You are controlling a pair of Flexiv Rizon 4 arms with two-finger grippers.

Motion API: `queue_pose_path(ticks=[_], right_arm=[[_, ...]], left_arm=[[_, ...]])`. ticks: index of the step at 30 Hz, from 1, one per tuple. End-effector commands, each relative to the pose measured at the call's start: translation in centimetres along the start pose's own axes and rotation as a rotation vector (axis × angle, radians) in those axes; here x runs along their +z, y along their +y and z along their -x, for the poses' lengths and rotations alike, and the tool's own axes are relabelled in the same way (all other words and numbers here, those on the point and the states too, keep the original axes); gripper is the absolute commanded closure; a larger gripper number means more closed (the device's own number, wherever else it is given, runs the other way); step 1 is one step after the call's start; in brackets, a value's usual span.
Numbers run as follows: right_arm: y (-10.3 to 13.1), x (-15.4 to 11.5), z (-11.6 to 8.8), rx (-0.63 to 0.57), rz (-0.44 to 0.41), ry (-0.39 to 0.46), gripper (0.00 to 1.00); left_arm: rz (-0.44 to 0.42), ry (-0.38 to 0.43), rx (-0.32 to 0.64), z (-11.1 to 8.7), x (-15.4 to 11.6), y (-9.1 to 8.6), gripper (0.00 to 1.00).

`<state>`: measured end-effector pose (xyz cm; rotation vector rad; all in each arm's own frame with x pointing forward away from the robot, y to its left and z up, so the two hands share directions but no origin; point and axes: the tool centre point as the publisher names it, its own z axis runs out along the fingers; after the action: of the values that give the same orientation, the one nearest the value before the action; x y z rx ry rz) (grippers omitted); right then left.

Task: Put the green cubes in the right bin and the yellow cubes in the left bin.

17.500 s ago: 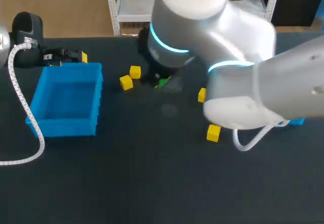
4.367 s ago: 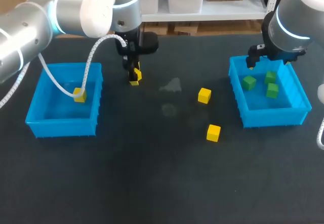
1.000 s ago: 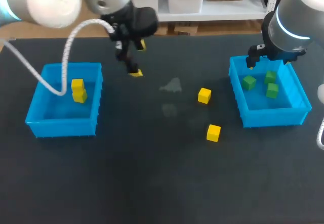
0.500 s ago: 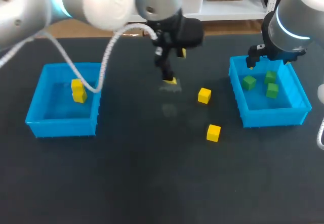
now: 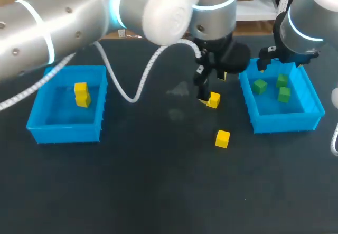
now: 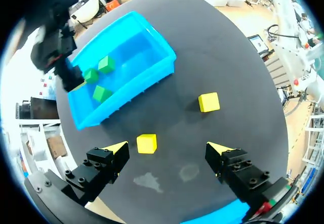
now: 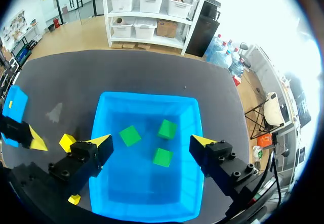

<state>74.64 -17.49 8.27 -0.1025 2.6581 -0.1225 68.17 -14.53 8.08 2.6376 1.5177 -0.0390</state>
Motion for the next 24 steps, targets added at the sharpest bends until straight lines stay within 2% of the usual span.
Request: queue_pose_path(ticks=[1, 18, 24], right_arm=[[-0.1, 0.0, -0.1, 0.0, 0.001, -0.001, 0.0], [-0.1, 0.0, -0.1, 0.0, 0.001, -0.001, 0.0], [-0.1, 0.0, -0.1, 0.0, 0.001, -0.001, 0.0]], left_arm=[[-0.052, 0.014, 0.01, 0.5, 0.5, 0.8, 0.0], [-0.045, 0.029, 0.001, -2.0, 3.0, 2.2, 0.0], [-0.052, 0.034, -0.004, -2.2, 3.9, 2.0, 0.0]])
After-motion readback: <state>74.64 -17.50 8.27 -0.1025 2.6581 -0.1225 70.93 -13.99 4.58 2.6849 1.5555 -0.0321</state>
